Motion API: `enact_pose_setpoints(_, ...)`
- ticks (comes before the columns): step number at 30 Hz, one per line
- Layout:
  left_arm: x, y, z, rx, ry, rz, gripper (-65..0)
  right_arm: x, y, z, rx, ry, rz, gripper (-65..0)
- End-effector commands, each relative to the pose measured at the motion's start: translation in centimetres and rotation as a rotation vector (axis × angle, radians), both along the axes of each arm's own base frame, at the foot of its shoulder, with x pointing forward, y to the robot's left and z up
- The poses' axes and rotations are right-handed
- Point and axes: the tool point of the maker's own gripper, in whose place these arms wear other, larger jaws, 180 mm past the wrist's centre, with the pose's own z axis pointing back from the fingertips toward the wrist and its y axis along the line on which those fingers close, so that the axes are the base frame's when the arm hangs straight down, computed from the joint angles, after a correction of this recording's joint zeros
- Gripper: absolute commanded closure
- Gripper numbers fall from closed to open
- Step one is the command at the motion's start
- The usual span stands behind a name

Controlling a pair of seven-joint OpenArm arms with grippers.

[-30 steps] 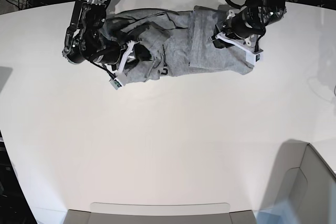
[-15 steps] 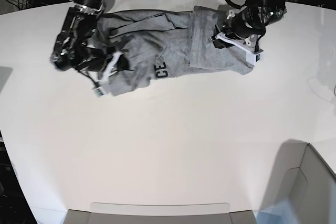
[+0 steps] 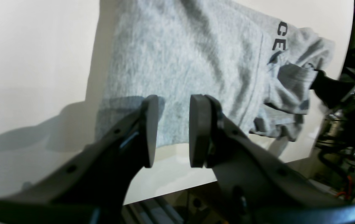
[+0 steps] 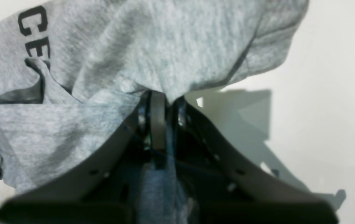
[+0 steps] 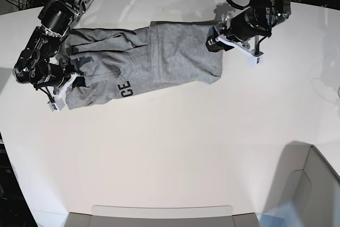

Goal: Fold the T-shirt properly
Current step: 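Release the right gripper and push the bundle toward the left gripper, then grasp the bundled shirt edge with the right gripper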

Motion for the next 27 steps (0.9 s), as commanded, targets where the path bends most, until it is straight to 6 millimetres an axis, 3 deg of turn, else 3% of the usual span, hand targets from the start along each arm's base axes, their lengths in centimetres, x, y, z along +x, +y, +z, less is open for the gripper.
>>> enact_pose_setpoints(1, 0.7, 0.2, 1.0, -0.004, -0.032, -0.007, -16.5, 1.5, -0.5, 1.7, -0.011, -0.067, 0.003, 0.0)
enact_pose_setpoints(5, 1.3, 1.8, 1.2, 0.045, -0.047, -0.003, -16.5, 2.2, -0.6, 4.1, -0.064, -0.147, 0.011, 0.0)
enact_pose_setpoints(9, 1.7, 5.4, 1.3, 0.103, -0.054, 0.069, -16.5, 3.1, 2.4, 7.7, -0.09, -0.286, 0.032, 0.0)
enact_pose_setpoints(11, 0.6, 8.0, 0.9, 0.153, -0.026, 0.108, -16.5, 3.2, 5.4, 8.9, -0.091, -0.332, 0.079, 0.0)
enact_pose_setpoints(16, -0.6, 12.2, 1.0, 0.224, 0.007, 0.176, -16.5, 1.9, 12.7, 10.7, 0.002, -0.357, 0.105, 0.0)
enact_pose_setpoints(21, -1.3, 13.7, 0.7, 0.241, 0.027, 0.215, -16.5, 0.5, 18.7, 12.2, 0.109, -0.397, 0.125, 0.0)
enact_pose_setpoints(27, -1.1, 13.8, 0.8, 0.243, 0.022, 0.218, -16.5, -2.1, 26.5, 12.4, 0.271, -0.362, 0.121, 0.0)
